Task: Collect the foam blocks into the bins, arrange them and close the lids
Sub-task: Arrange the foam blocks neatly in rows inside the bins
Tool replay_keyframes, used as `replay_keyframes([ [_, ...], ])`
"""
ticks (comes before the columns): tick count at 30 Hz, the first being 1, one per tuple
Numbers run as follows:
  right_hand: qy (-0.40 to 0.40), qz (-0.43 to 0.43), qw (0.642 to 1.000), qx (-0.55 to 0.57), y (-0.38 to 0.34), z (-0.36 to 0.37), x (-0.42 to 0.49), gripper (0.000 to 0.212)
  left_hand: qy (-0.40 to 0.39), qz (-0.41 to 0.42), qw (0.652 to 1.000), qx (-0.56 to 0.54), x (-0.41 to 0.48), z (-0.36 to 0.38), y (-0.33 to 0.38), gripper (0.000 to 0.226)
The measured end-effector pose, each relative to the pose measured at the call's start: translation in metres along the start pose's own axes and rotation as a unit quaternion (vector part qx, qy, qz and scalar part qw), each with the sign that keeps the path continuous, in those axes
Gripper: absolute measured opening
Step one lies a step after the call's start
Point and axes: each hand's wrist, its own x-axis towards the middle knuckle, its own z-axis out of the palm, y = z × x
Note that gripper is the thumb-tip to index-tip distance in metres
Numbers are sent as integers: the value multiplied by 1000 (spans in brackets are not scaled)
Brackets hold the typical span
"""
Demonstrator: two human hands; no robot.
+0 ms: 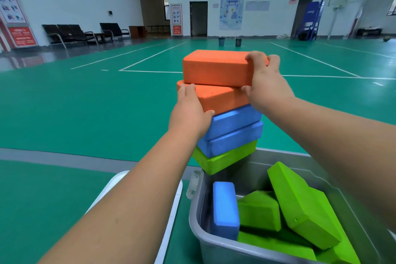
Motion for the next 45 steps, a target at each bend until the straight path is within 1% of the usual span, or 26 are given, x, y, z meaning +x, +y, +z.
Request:
replay_keyframes([
  [2, 8, -7, 1000, -1, -3, 1, 3, 69, 14, -14, 1000, -18, -1, -2, 3, 87],
  [5, 25, -32, 999, 15, -3, 5, 4, 67, 22, -22, 999, -15, -5, -5, 12, 77],
  [8, 13, -27, 999, 11, 2, 10, 8, 66, 21, -34, 999, -4, -5, -5, 22, 64],
  [11, -10, -6, 999, -33, 5, 11, 15, 71, 4, -49, 999, -9, -3, -5, 26, 71],
  [14, -16, -28, 998, -49, 5, 10, 16, 74, 8, -77, 996, -40, -5, -3, 23, 77],
  [16, -10, -23, 998, -49, 4, 9, 16, 74, 20, -90, 995, -47, -8, 1, 19, 71],
  [18, -11, -15, 999, -51, 3, 8, 14, 77, 14, -95, 994, -50, -15, 4, 14, 64],
  [21, -23, 2, 998, -59, 2, 4, 6, 81, -51, -85, 995, -15, -26, 2, 6, 56],
  [23, -30, 18, 996, -79, -4, 0, 4, 86, -137, -68, 988, 34, -29, -7, 1, 47],
  [26, -37, 30, 995, -90, -8, -4, 0, 88, -275, -65, 955, 91, -35, -17, -3, 39],
  [28, -42, 31, 995, -84, -5, -6, -2, 87, -327, -57, 937, 105, -40, -14, 0, 35],
  [31, -32, 12, 997, -72, -4, -5, 1, 85, -327, -55, 937, 114, -42, -4, 7, 25],
  [35, -26, 16, 998, -48, -1, -6, -1, 87, -306, -62, 941, 134, -46, 18, 20, 26],
  [38, -29, -3, 999, -16, 4, -9, -6, 89, -315, -76, 937, 131, -54, 31, 26, 28],
  [41, -16, -14, 999, 43, 20, -10, -17, 87, -341, -68, 931, 108, -61, 45, 31, 37],
  [43, -10, -21, 996, 87, 35, -10, -27, 85, -343, -71, 932, 89, -65, 55, 35, 37],
  [45, 4, -7, 991, 137, 54, -7, -41, 83, -337, -73, 935, 85, -67, 67, 44, 35],
])
